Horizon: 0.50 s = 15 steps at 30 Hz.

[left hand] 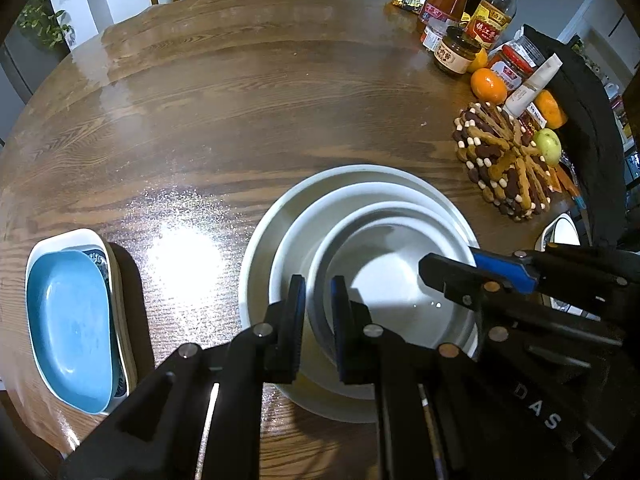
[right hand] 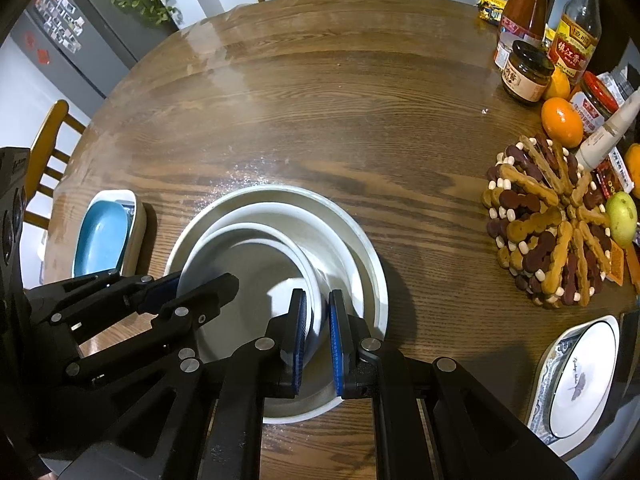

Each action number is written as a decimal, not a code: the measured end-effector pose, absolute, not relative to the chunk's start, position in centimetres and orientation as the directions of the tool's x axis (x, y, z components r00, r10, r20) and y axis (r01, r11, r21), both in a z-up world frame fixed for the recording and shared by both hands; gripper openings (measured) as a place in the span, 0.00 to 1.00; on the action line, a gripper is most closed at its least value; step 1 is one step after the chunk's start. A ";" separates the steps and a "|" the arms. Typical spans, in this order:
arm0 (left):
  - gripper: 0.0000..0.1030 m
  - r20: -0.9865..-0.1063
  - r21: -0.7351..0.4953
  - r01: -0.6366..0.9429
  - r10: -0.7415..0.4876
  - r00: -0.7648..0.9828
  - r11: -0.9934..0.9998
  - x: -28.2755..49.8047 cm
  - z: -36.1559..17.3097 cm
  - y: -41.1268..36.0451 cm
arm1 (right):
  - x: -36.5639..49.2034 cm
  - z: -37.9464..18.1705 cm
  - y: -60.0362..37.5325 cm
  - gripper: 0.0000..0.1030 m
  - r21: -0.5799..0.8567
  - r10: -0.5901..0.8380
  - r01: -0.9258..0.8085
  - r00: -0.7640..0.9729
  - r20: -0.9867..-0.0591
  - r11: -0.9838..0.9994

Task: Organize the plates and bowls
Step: 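Lower the ramekin into the large white bowl with both grippers, then open both grippers and pull them back from the white stack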

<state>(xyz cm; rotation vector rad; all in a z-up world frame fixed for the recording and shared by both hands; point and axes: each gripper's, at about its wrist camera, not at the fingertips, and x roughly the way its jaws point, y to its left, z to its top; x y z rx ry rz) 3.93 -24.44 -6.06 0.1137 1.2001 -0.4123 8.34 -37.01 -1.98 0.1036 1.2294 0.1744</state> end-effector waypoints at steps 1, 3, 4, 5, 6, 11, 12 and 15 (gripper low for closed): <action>0.12 -0.919 -0.128 0.367 -0.250 0.306 0.921 3.9 -5.9 -24.4 | 8.3 -1.9 -37.0 0.10 0.170 0.185 -0.075 0.326 -0.927 0.983; 0.11 -0.914 -0.128 0.364 -0.252 0.318 0.922 3.9 -5.7 -24.3 | 8.2 -1.6 -37.0 0.10 0.167 0.182 -0.071 0.330 -0.926 0.983; 0.12 -0.912 -0.131 0.367 -0.257 0.319 0.921 3.8 -5.5 -24.3 | 8.2 -1.5 -37.1 0.10 0.165 0.179 -0.069 0.333 -0.926 0.984; 0.14 -0.910 -0.131 0.367 -0.258 0.323 0.921 3.8 -5.4 -24.3 | 8.1 -1.3 -37.1 0.10 0.159 0.173 -0.070 0.336 -0.926 0.985; 0.16 -0.909 -0.129 0.366 -0.258 0.328 0.921 3.7 -5.2 -24.2 | 7.9 -1.1 -37.1 0.10 0.152 0.168 -0.074 0.341 -0.925 0.986; 0.43 -0.888 -0.126 0.342 -0.260 0.379 0.931 3.2 -3.8 -23.3 | 6.7 0.5 -38.0 0.22 0.132 0.150 -0.071 0.395 -0.906 0.989; 0.46 -0.882 -0.118 0.336 -0.254 0.397 0.934 3.1 -3.4 -23.1 | 6.5 0.8 -38.3 0.25 0.135 0.149 -0.064 0.403 -0.903 0.989; 0.54 -0.870 -0.116 0.321 -0.252 0.424 0.940 2.8 -2.7 -22.6 | 5.8 1.5 -39.0 0.41 0.150 0.156 -0.048 0.429 -0.890 0.988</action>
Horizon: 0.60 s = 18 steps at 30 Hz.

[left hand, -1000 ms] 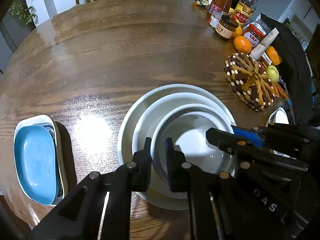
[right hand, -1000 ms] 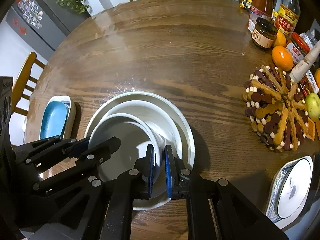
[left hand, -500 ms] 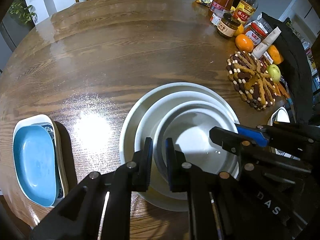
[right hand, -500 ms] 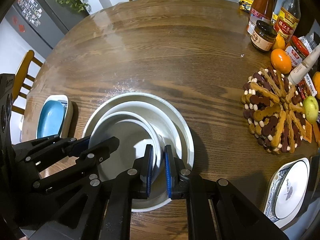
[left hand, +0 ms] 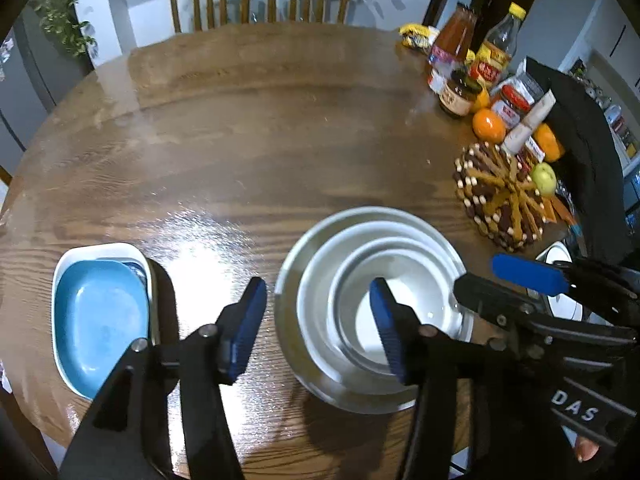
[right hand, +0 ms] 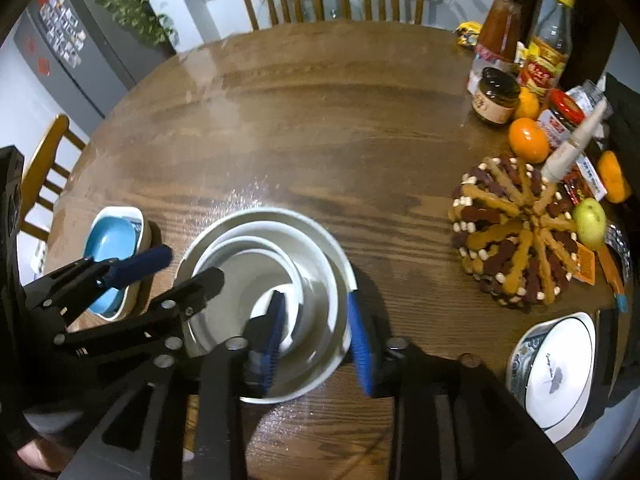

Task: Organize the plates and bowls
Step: 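Open both grippers and pull them back from the white stack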

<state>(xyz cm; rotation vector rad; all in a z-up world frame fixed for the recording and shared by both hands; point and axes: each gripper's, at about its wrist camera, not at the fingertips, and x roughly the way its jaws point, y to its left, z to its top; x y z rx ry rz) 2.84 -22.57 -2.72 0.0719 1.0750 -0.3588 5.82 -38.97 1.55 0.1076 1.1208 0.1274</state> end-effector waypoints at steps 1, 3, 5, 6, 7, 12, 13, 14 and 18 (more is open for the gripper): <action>0.57 -0.866 -0.114 0.316 -0.250 0.433 0.942 2.7 -2.5 -22.4 | 5.6 1.8 -39.1 0.46 0.152 0.155 -0.043 0.439 -0.885 0.988; 0.62 -0.859 -0.103 0.306 -0.240 0.453 0.946 2.4 -2.1 -22.2 | 5.3 2.1 -39.1 0.53 0.155 0.157 -0.042 0.454 -0.877 0.987; 0.66 -0.853 -0.102 0.300 -0.238 0.464 0.949 2.2 -1.9 -22.0 | 4.7 2.5 -39.3 0.61 0.163 0.163 -0.040 0.473 -0.866 0.986; 0.68 -0.851 -0.098 0.294 -0.233 0.470 0.951 2.0 -1.8 -21.9 | 4.5 2.5 -39.3 0.62 0.164 0.163 -0.040 0.478 -0.863 0.986; 0.73 -0.848 -0.093 0.288 -0.227 0.478 0.953 1.9 -1.7 -21.8 | 4.3 2.7 -39.4 0.64 0.163 0.162 -0.040 0.485 -0.859 0.986; 0.75 -0.841 -0.087 0.279 -0.220 0.494 0.956 1.3 -1.4 -21.3 | 3.6 2.8 -39.4 0.68 0.161 0.161 -0.044 0.503 -0.849 0.986; 0.75 -0.840 -0.084 0.277 -0.218 0.497 0.957 1.1 -1.4 -21.3 | 3.4 2.8 -39.4 0.68 0.160 0.160 -0.044 0.505 -0.848 0.986; 0.75 -0.839 -0.085 0.275 -0.217 0.498 0.958 1.0 -1.4 -21.1 | 3.2 2.9 -39.4 0.68 0.156 0.157 -0.044 0.510 -0.846 0.987; 0.75 -0.833 -0.081 0.264 -0.210 0.512 0.961 0.4 -1.4 -20.7 | 2.3 3.0 -39.5 0.68 0.138 0.141 -0.046 0.530 -0.836 0.989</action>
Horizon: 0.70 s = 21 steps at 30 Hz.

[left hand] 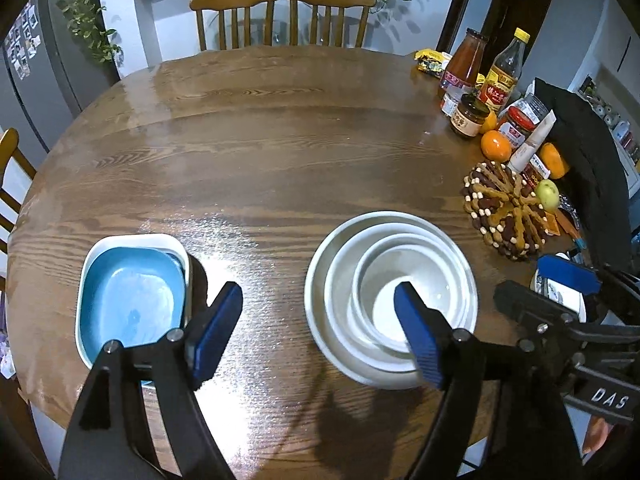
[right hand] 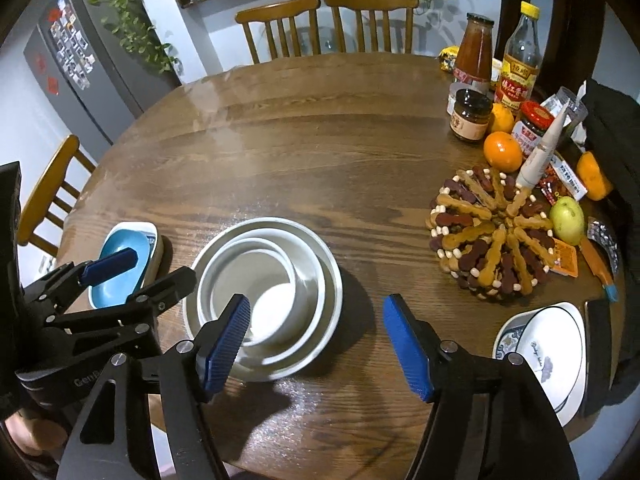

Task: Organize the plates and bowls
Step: 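Open both grippers and pull them back from the white stack, then move both grippers to the white stack and close on its rim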

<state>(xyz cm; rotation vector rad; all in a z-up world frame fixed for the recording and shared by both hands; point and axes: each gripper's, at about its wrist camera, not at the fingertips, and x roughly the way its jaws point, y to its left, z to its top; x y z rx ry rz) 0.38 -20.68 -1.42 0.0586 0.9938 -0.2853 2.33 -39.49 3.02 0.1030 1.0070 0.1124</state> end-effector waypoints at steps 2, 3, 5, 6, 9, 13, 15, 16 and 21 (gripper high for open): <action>0.75 -0.833 -0.081 0.253 -0.205 0.514 0.964 0.2 -1.6 -20.2 | 2.0 3.0 -39.6 0.68 0.130 0.132 -0.042 0.534 -0.835 0.991; 0.75 -0.834 -0.084 0.245 -0.203 0.513 0.966 0.2 -1.7 -19.9 | 1.8 3.0 -39.9 0.68 0.130 0.131 -0.039 0.536 -0.834 0.991; 0.75 -0.839 -0.093 0.225 -0.198 0.508 0.970 0.2 -2.0 -19.3 | 1.6 2.8 -40.2 0.68 0.133 0.128 -0.030 0.535 -0.835 0.991; 0.75 -0.840 -0.096 0.218 -0.197 0.506 0.971 0.2 -2.1 -19.0 | 1.4 2.6 -40.5 0.68 0.135 0.127 -0.025 0.533 -0.836 0.991; 0.75 -0.844 -0.107 0.198 -0.194 0.499 0.974 0.0 -2.5 -18.5 | 1.1 2.3 -41.0 0.68 0.139 0.125 -0.013 0.529 -0.839 0.990; 0.75 -0.850 -0.106 0.180 -0.183 0.494 0.978 -0.1 -2.9 -18.2 | 1.1 1.9 -41.7 0.68 0.147 0.127 -0.003 0.523 -0.843 0.989; 0.75 -0.851 -0.109 0.176 -0.184 0.492 0.978 -0.1 -2.9 -18.1 | 1.0 1.8 -41.8 0.68 0.149 0.128 -0.002 0.524 -0.842 0.989; 0.75 -0.850 -0.106 0.173 -0.180 0.495 0.979 -0.1 -2.9 -18.1 | 1.0 1.7 -41.9 0.68 0.150 0.128 -0.001 0.524 -0.842 0.989; 0.75 -0.850 -0.112 0.174 -0.185 0.493 0.978 -0.1 -3.0 -18.0 | 1.0 1.6 -42.1 0.68 0.149 0.128 -0.002 0.522 -0.843 0.989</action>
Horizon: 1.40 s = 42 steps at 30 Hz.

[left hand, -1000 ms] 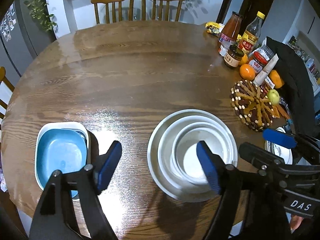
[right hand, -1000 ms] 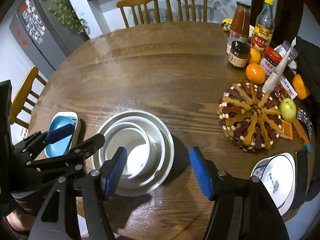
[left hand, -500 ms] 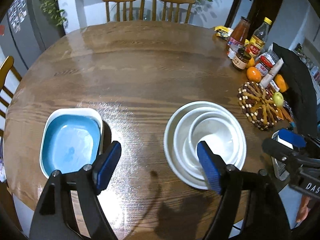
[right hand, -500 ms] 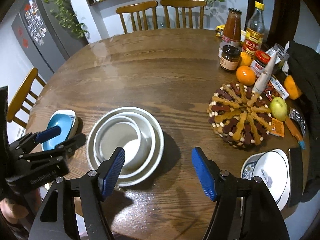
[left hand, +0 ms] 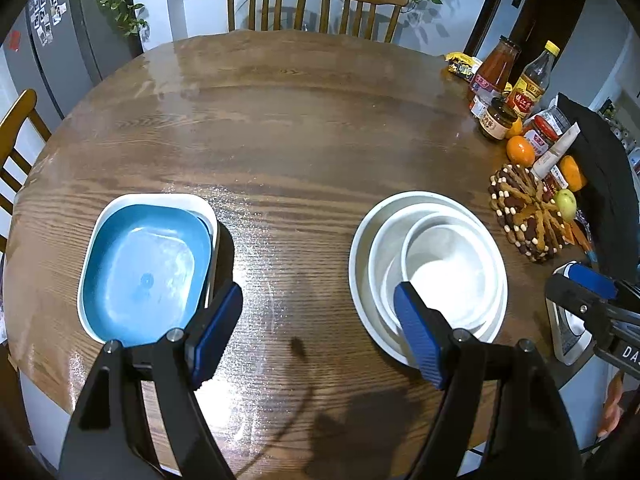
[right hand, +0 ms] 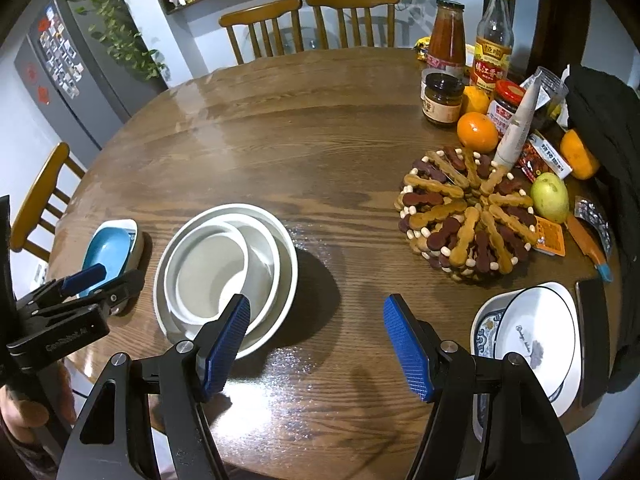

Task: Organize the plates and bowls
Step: 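Move both grippers to the white stack and close on its rim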

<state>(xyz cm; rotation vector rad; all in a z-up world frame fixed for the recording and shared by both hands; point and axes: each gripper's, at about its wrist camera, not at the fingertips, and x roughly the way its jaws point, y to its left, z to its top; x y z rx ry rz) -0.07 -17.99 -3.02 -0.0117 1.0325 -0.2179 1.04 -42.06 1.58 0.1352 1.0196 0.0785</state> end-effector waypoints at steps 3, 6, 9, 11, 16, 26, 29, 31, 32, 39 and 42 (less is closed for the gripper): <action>0.75 -0.855 -0.126 0.163 -0.191 0.483 0.978 0.1 -3.3 -17.7 | 1.3 1.2 -42.4 0.68 0.149 0.128 0.000 0.514 -0.848 0.989; 0.75 -0.862 -0.150 0.143 -0.201 0.465 0.978 0.6 -3.7 -17.2 | 1.6 0.7 -42.9 0.68 0.152 0.130 0.003 0.505 -0.853 0.988; 0.74 -0.869 -0.160 0.131 -0.202 0.451 0.978 0.9 -4.0 -16.9 | 1.8 0.4 -43.2 0.68 0.154 0.130 0.007 0.497 -0.858 0.988; 0.73 -0.872 -0.174 0.130 -0.214 0.440 0.976 1.2 -4.1 -16.8 | 2.0 0.3 -43.4 0.68 0.158 0.135 0.005 0.496 -0.858 0.987; 0.72 -0.875 -0.192 0.141 -0.235 0.423 0.971 1.5 -4.2 -16.8 | 2.6 -0.2 -43.5 0.68 0.178 0.159 -0.007 0.486 -0.859 0.984; 0.64 -0.896 -0.194 0.157 -0.240 0.373 0.968 2.8 -5.4 -16.9 | 4.0 -2.1 -43.5 0.68 0.199 0.189 -0.026 0.448 -0.874 0.980; 0.64 -0.898 -0.220 0.155 -0.262 0.353 0.963 3.2 -5.6 -16.7 | 4.3 -2.5 -43.4 0.68 0.201 0.191 -0.024 0.438 -0.878 0.979; 0.64 -0.900 -0.236 0.152 -0.275 0.337 0.960 3.6 -5.7 -16.6 | 4.6 -2.7 -43.5 0.68 0.213 0.202 -0.023 0.429 -0.881 0.977; 0.64 -0.902 -0.248 0.146 -0.283 0.326 0.958 3.8 -5.9 -16.5 | 4.7 -2.9 -43.4 0.68 0.216 0.205 -0.022 0.425 -0.882 0.976; 0.65 -0.905 -0.298 0.120 -0.321 0.278 0.947 4.7 -6.3 -16.3 | 5.3 -3.7 -43.5 0.68 0.229 0.216 -0.014 0.403 -0.890 0.973; 0.65 -0.908 -0.297 0.120 -0.319 0.272 0.947 4.9 -6.2 -16.4 | 5.5 -3.8 -43.3 0.68 0.221 0.208 -0.014 0.399 -0.893 0.975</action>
